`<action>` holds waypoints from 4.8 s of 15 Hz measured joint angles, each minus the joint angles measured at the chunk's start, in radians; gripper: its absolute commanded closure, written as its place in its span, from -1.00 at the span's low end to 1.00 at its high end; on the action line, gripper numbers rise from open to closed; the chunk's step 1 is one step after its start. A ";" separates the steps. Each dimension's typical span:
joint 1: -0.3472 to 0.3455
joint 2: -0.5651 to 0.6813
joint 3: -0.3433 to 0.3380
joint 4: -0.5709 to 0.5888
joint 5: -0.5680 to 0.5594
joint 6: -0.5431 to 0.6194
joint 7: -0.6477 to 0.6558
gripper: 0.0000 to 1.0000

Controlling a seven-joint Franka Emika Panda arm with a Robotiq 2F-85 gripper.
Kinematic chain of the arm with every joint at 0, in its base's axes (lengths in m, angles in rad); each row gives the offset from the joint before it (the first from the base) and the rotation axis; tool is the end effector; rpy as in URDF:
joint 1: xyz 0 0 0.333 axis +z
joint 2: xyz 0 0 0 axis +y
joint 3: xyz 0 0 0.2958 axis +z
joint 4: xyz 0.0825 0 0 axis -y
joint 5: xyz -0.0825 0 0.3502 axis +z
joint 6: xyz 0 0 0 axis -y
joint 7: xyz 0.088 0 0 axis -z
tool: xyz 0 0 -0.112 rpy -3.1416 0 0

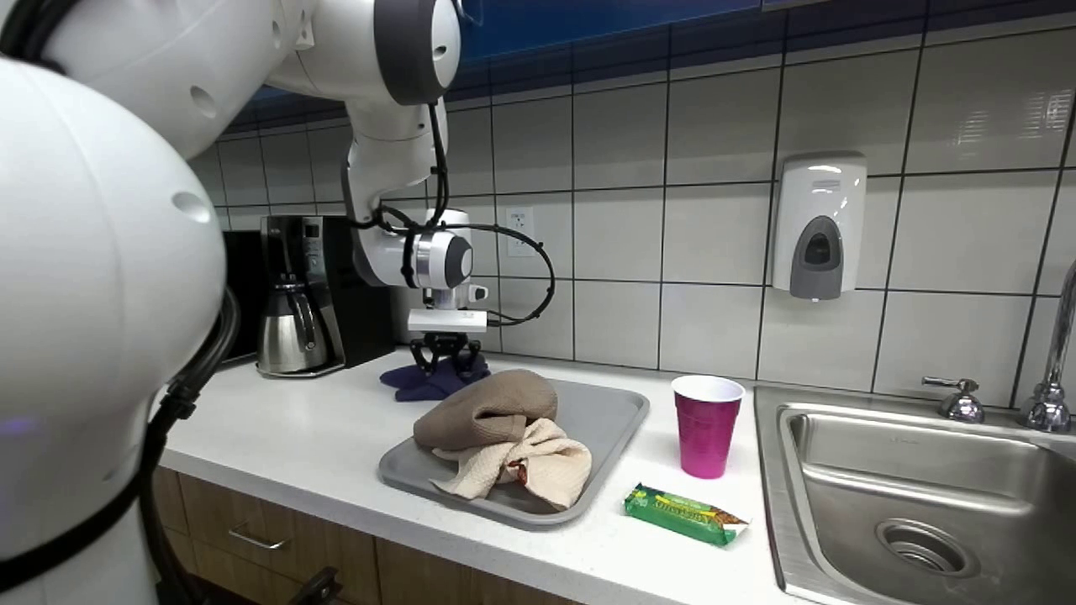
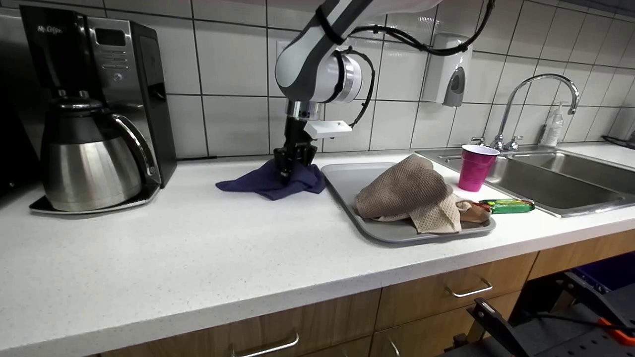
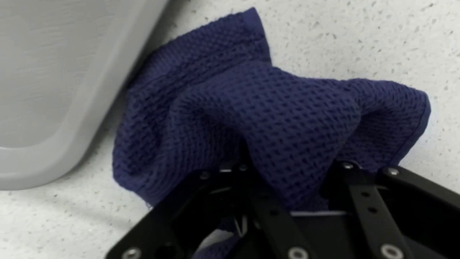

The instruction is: Put the brown and blue towels on the tray

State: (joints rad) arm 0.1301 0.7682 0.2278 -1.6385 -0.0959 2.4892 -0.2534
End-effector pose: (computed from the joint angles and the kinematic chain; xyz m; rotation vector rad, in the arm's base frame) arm 0.6245 0.2139 0.1900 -2.8979 -0.9194 -0.1507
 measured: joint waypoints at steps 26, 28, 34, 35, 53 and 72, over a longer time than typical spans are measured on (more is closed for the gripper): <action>-0.047 -0.241 -0.005 -0.214 0.059 0.165 0.000 0.96; -0.055 -0.272 -0.005 -0.253 0.073 0.192 0.000 0.96; -0.088 -0.358 -0.007 -0.362 0.111 0.252 0.000 0.96; -0.092 -0.375 -0.010 -0.381 0.115 0.259 0.001 0.96; -0.098 -0.574 -0.150 -0.630 0.117 0.275 0.096 0.96; -0.099 -0.506 -0.244 -0.690 0.110 0.273 0.244 0.96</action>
State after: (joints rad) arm 0.0316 0.2625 -0.0160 -2.3283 0.0143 2.7620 -0.0097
